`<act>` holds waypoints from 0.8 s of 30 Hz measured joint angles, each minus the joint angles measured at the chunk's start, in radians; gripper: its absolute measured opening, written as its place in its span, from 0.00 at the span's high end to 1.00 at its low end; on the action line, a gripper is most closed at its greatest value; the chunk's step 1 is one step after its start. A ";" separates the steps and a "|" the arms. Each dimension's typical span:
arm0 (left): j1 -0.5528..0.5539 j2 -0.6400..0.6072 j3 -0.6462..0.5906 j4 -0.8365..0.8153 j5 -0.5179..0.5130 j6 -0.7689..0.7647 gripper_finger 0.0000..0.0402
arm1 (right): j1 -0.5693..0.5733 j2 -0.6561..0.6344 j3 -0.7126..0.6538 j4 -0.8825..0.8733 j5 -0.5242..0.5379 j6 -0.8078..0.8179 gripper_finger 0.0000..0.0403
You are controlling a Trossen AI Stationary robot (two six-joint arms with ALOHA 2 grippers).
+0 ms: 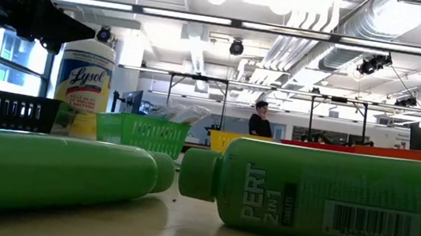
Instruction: Pick & Place Travel size toiletries
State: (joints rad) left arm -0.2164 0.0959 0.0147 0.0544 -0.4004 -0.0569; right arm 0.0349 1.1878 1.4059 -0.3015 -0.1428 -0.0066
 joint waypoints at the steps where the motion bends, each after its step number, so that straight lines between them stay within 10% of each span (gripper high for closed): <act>1: 0.000 0.000 0.000 0.001 0.000 0.000 1.00 | 0.012 -0.058 -0.072 0.035 0.031 0.017 0.99; 13: 0.000 0.000 0.000 0.002 -0.001 0.003 1.00 | 0.166 -0.580 -0.853 0.464 0.244 0.134 0.99; 24: 0.000 0.000 0.000 0.004 -0.063 0.009 1.00 | 0.079 -0.870 -1.148 0.580 0.137 0.121 0.99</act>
State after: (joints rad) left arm -0.2161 0.0956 0.0147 0.0586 -0.4637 -0.0479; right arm 0.1137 0.3179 0.2579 0.2784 -0.0058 0.1140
